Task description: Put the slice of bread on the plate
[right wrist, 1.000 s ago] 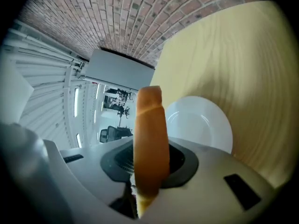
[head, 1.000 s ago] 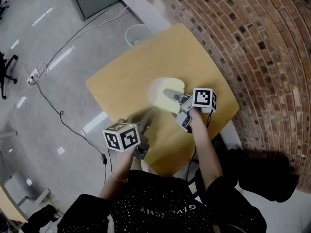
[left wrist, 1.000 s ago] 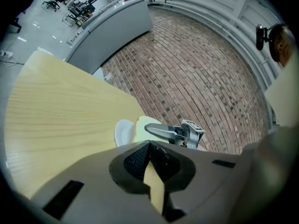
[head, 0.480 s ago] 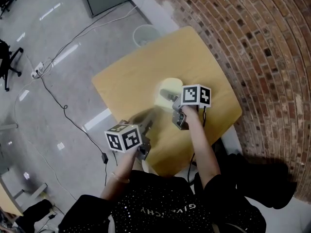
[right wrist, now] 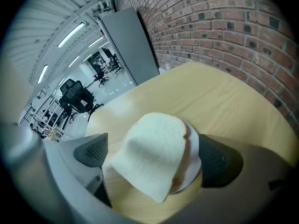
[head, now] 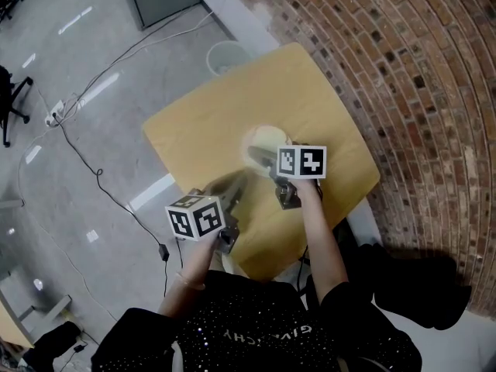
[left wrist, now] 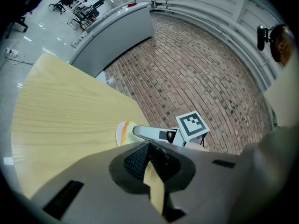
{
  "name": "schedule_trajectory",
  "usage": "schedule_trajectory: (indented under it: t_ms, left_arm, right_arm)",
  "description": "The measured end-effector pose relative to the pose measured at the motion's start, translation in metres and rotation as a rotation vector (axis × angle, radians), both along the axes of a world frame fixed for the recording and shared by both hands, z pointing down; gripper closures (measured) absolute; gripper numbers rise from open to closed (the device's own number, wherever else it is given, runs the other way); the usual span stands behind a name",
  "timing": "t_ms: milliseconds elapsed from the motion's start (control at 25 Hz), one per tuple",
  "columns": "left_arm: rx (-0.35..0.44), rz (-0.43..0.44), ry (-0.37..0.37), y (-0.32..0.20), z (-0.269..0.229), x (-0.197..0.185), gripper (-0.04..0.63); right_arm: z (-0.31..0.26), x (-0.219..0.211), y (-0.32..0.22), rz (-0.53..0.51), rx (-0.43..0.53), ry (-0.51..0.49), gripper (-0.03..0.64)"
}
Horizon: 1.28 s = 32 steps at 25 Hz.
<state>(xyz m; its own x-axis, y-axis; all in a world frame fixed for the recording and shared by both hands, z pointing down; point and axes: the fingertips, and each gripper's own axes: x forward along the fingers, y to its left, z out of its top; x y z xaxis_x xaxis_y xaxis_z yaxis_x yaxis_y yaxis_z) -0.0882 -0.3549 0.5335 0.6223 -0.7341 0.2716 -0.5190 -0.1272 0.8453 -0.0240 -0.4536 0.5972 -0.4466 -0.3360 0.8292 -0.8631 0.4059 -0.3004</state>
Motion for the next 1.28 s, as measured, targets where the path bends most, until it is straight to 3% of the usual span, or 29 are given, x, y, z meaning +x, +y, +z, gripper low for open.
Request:
schedule_trajectory:
  t_ms: [200,440,600,720,840,960,1160,1280]
  left_arm:
    - [0.002,0.005,-0.008,0.004,0.0,0.004,0.586]
    - [0.021,0.029,-0.044,-0.003,-0.007,0.015,0.586]
    - [0.036,0.047,-0.064,-0.009,-0.014,0.027,0.586]
    - [0.05,0.059,-0.083,-0.011,-0.019,0.038,0.586]
    - [0.061,0.076,-0.115,-0.008,-0.023,0.048,0.586]
    - [0.071,0.097,-0.115,-0.004,-0.031,0.059,0.586]
    - [0.089,0.135,-0.109,0.006,-0.046,0.074,0.586]
    - [0.097,0.147,-0.113,0.011,-0.05,0.077,0.586]
  right_arm:
    - [-0.018,0.027,0.004,0.105,0.037,-0.077,0.037]
    - [-0.054,0.029,0.04,0.109,0.033,-0.272,0.044]
    - [-0.074,0.033,0.056,0.123,0.058,-0.337,0.098]
    - [-0.087,0.043,0.059,0.198,0.096,-0.395,0.18]
    - [-0.102,0.055,0.061,0.293,0.135,-0.508,0.394]
    - [-0.113,0.068,0.066,0.364,0.148,-0.61,0.513]
    - [-0.123,0.082,0.081,0.384,0.135,-0.712,0.6]
    - [-0.129,0.082,0.091,0.39,0.122,-0.784,0.601]
